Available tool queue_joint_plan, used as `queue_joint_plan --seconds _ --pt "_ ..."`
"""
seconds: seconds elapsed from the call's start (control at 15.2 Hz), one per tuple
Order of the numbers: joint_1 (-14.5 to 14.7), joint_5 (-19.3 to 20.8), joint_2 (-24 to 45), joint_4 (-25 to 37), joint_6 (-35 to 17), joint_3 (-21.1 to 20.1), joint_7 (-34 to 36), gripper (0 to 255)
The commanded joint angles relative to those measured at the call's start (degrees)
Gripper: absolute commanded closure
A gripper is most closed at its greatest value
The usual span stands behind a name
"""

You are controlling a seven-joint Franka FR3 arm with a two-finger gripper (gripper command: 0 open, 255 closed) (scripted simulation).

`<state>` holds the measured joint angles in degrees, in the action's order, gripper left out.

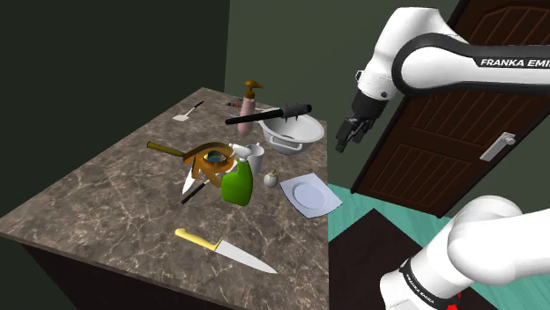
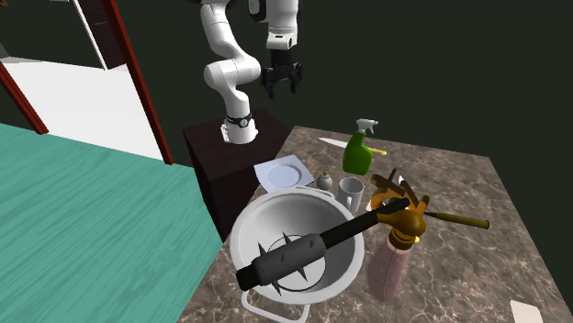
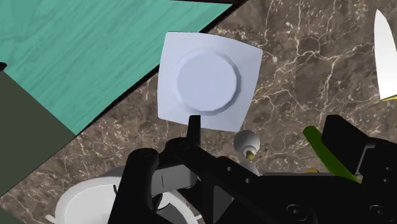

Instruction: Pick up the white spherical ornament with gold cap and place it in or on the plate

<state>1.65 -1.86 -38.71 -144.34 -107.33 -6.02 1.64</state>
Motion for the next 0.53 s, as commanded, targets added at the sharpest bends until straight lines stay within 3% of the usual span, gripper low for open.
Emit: queue_joint_plan --seconds 0.0,0.46 --pt "0.27 0.49 2.74 -1.0 -4.77 -1.04 0.07 0" --pt "0.14 4.11 16.1 -1.13 -20.78 -5.33 2.22 0"
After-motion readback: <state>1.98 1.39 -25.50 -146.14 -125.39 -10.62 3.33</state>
